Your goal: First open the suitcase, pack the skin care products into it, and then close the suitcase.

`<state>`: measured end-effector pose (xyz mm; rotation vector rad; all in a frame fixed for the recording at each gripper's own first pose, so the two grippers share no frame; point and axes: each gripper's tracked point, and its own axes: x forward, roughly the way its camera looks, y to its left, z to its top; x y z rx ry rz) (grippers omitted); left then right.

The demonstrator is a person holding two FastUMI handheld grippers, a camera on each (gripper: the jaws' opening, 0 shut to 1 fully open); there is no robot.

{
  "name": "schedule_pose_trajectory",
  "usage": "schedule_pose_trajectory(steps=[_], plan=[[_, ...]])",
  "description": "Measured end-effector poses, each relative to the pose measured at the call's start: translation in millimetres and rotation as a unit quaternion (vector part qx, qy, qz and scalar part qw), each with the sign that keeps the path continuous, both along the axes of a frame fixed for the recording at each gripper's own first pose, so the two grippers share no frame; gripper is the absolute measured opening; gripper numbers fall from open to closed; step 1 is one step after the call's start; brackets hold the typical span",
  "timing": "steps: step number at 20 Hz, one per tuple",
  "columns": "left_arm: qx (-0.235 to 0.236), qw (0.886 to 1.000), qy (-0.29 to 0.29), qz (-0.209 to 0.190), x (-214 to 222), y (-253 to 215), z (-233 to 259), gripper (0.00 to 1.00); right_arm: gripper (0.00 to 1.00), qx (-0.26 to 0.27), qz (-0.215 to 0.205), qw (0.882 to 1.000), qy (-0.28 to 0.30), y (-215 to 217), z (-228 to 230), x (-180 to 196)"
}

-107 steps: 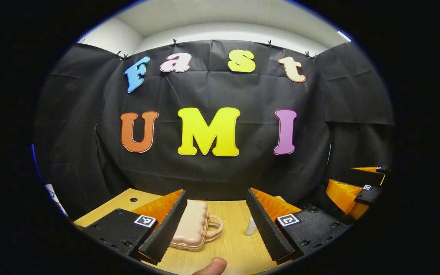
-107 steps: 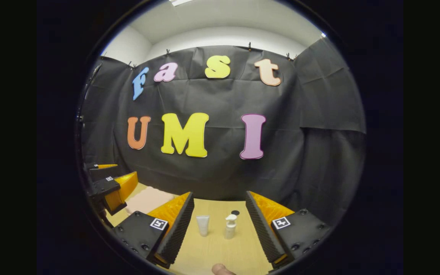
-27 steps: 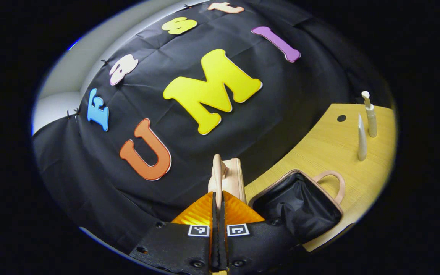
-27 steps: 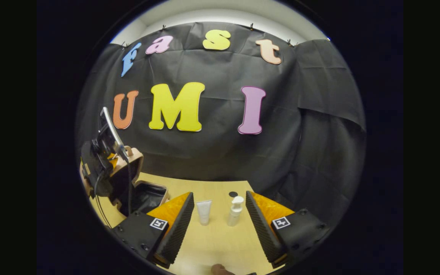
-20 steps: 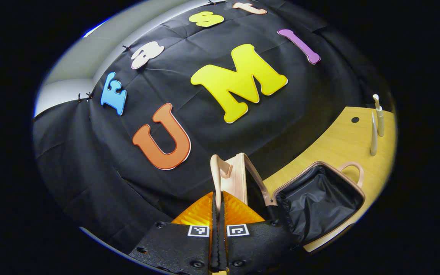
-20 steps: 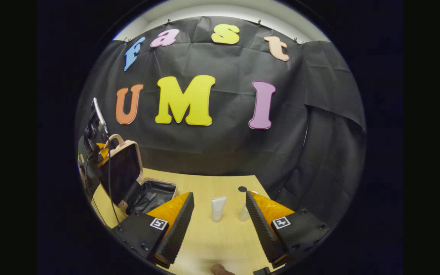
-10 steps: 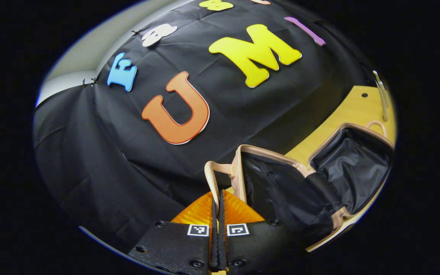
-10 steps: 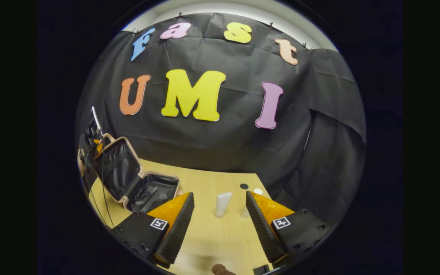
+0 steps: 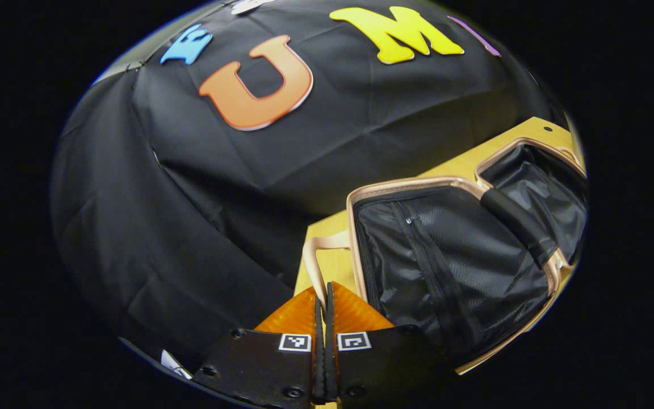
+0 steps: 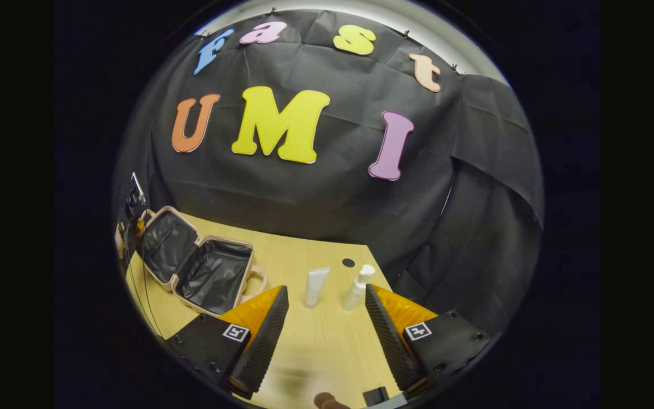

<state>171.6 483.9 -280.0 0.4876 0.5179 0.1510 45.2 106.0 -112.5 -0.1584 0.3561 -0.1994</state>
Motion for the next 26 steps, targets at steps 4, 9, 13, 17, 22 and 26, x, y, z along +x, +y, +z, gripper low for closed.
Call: schedule_pose_trajectory(steps=[4, 9, 13, 17, 22, 26], plan=[[-0.050, 0.998, 0.045, -0.005, -0.4, 5.8, -44.0, 0.03, 0.81, -0.003, 0.004, 1.000, 0.012, 6.4, -7.4, 0.1], [-0.095, 0.995, 0.035, -0.020, 1.5, 2.1, -53.9, 0.12, 0.81, -0.010, 0.016, 1.000, 0.025, 11.8, -17.9, -1.5], [-0.120, 0.992, -0.006, 0.026, -4.2, 21.4, -42.6, 0.42, 0.81, -0.013, 0.023, 0.999, 0.020, 7.2, -16.8, -2.7], [-0.162, 0.985, -0.032, 0.040, -20.1, -1.1, -18.3, 0.88, 0.81, -0.007, 0.027, 0.999, 0.016, -4.9, -20.7, 0.8], [-0.194, 0.979, -0.065, 0.015, -29.4, -82.4, 39.5, 0.93, 0.81, 0.005, 0.039, 0.999, 0.006, -31.4, -25.9, 7.5], [-0.193, 0.977, -0.070, -0.055, -33.7, -193.0, 68.4, 0.99, 0.80, 0.025, 0.048, 0.999, 0.002, -61.6, -31.2, 17.3]])
